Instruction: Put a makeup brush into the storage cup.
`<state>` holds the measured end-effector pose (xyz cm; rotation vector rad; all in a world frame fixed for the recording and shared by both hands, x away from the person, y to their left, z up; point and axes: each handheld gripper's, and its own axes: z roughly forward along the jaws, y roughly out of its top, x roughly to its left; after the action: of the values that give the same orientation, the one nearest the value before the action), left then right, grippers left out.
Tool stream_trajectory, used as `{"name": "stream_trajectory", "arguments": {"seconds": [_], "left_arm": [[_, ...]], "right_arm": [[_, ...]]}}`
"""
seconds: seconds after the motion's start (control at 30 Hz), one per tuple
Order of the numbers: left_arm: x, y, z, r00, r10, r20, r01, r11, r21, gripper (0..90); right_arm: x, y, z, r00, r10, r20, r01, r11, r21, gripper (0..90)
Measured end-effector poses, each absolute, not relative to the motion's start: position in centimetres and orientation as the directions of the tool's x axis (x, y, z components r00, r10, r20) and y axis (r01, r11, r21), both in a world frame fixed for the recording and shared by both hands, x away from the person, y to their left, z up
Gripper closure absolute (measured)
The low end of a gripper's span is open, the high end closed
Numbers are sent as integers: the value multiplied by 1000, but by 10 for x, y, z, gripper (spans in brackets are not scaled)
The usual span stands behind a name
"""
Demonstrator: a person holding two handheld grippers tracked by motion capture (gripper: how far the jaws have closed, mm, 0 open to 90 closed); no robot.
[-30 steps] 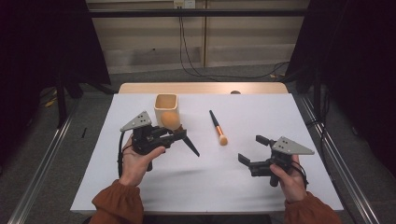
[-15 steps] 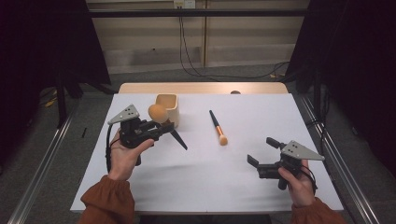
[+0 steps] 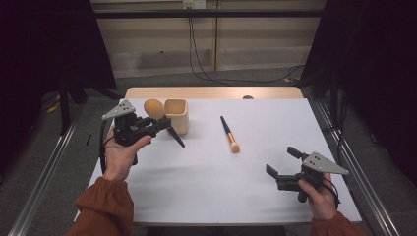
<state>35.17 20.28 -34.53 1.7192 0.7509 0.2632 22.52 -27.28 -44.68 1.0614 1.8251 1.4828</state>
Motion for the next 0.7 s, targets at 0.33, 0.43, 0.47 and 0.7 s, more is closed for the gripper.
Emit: {"name": "stream_trajectory", "arguments": {"seconds": [0.33, 0.43, 0.47, 0.7], "left_arm": [[366, 210, -332, 737, 650, -183, 327, -106, 939, 656], [372, 210, -330, 730, 659, -181, 324, -101, 941, 656], [374, 210, -328, 727, 663, -180, 324, -99, 941, 656], [388, 209, -321, 707, 687, -168, 310, -88, 947, 656]], "right_arm": [[223, -275, -450, -546, 834, 81, 247, 67, 967, 0], [223, -275, -450, -539, 838, 84, 248, 63, 967, 0], [223, -275, -450, -540, 837, 87, 249, 60, 967, 0], [224, -275, -451, -550, 831, 87, 245, 61, 968, 0]]}}
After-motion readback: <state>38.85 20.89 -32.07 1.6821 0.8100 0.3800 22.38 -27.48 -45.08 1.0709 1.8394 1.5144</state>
